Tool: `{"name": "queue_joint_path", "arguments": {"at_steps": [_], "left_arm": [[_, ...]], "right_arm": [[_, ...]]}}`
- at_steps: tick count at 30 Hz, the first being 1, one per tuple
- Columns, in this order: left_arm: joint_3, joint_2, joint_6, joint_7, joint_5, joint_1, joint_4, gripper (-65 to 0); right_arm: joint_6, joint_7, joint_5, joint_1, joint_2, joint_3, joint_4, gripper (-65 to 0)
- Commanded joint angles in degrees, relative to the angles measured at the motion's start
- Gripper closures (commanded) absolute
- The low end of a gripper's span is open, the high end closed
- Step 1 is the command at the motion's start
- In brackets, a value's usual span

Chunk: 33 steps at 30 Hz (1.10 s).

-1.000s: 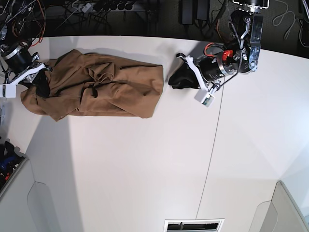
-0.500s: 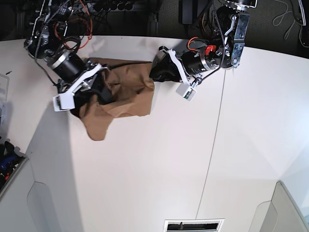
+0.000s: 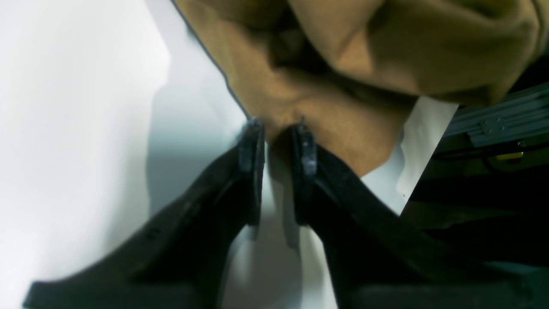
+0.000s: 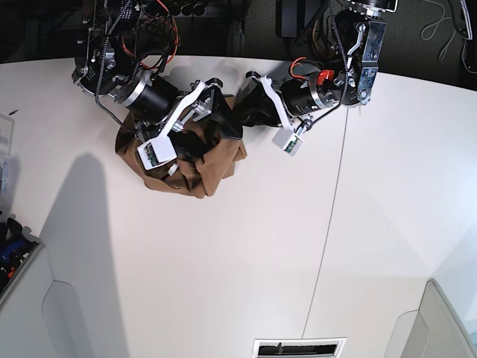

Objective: Layout the t-shirt on the table in an organized manner, then fold the t-shirt properly
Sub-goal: 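Grasp the folded shirt with both grippers and push it into a bundle, then fold the shirt bundle over again with both grippers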

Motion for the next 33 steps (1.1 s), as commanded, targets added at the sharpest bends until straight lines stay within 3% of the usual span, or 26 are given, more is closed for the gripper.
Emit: {"name": "queue_joint_path", "arguments": {"at_steps": [1,9,15,21,27,33], "left_arm": [[-0.02,-0.20,-0.47,0.33,0.13,-0.46,0.55,-12.1],[-4.85,-3.80,-0.47,7.41,-10.21,-0.42,5.60,-12.1],[-5.97,-9.22,-0.47,8.52,-14.05,0.04,10.14,-12.1],[-5.95,-10.01,-0.47,9.11,-15.41,0.50,10.84,-12.1],[-5.97,-9.99,-0.47,7.32,-16.26,0.33,10.84,-12.1],[-6.36,-10.03,-0.47,4.39,-10.56,-0.76,10.82,-12.1]], "right_arm": [[0.63,1.36,1.64,0.50,0.00,-0.09,1.90,-44.9],[0.55,2.23,-0.94,0.61,0.00,1.09,8.24,-44.7],[0.17,3.69,-0.98,1.38,0.17,8.61,9.46,-44.7],[0.17,3.82,-1.07,2.49,0.17,14.62,9.14,-44.7],[0.20,3.45,-1.05,2.49,0.17,10.71,1.51,-44.7],[0.70,2.60,1.25,2.47,0.15,2.01,-4.31,-44.7]]}}
